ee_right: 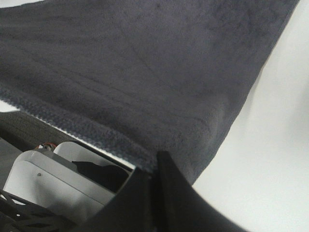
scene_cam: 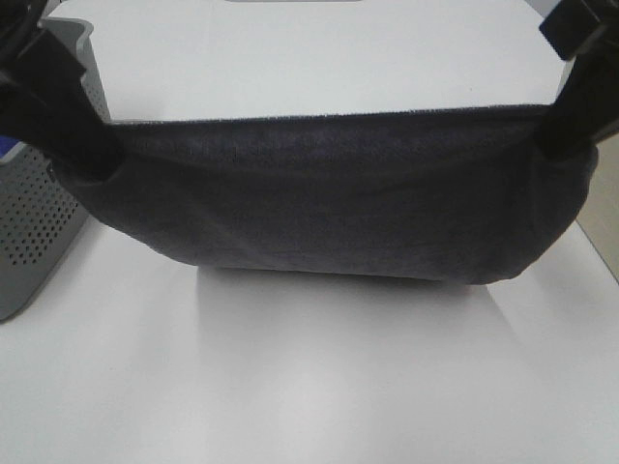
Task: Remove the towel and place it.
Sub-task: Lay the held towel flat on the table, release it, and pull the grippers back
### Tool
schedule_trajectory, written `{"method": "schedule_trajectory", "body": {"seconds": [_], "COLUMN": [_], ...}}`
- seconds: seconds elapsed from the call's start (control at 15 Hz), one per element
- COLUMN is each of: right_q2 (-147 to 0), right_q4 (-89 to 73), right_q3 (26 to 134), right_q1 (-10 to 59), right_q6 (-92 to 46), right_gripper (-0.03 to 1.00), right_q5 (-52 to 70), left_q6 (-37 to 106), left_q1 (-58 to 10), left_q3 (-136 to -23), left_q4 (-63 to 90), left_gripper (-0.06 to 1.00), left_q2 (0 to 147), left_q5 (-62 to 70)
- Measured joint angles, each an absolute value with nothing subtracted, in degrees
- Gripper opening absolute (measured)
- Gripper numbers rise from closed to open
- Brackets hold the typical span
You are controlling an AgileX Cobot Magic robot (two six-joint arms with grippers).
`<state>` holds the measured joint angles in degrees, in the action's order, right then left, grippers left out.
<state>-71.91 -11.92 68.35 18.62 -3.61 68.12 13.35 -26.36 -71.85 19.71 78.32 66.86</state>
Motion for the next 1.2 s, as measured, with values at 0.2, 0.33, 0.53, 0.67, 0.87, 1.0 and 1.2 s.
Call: {"method": "schedule_trajectory", "body": {"seconds": [0.2,0.33,0.53,0.67,0.87,1.0,1.2], "right_q2": [-68.3,-66.0,-65.1,-65.1,-65.1,-65.1,-65.1], "right_q4": [-11.0,-10.9,-14.1,-15.8,-16.1,-16.1,-15.5], "right_q3": [62.6,58.4,50.9,47.6,45.8,44.8,42.6], "right_q1": [18.6,18.6,18.6,18.6,18.6,18.6,18.6], "right_q6": [-3.3,-3.0,-2.2,-2.0,-1.8,-1.8,-1.8], "right_gripper": [0.01,0.01,0.01,0.01,0.01,0.01,0.01], "right_q5": [68.2,68.5,68.2,68.2,68.2,68.4,68.1], "left_q6": [14.0,13.3,12.4,12.7,16.2,18.5,19.7], "left_q1": [-32.1,-34.8,-35.3,-35.3,-35.3,-36.3,-40.4], "left_q3": [-66.7,-63.8,-59.1,-55.5,-50.6,-48.8,-48.5], "left_q4": [19.6,19.7,21.1,23.1,28.9,31.2,31.1], "left_gripper": [0.00,0.00,0.00,0.00,0.00,0.00,0.00], "left_q2": [77.5,77.5,77.5,77.5,78.0,79.9,84.2], "left_q5": [66.5,65.8,65.3,65.1,64.6,64.6,63.6]}}
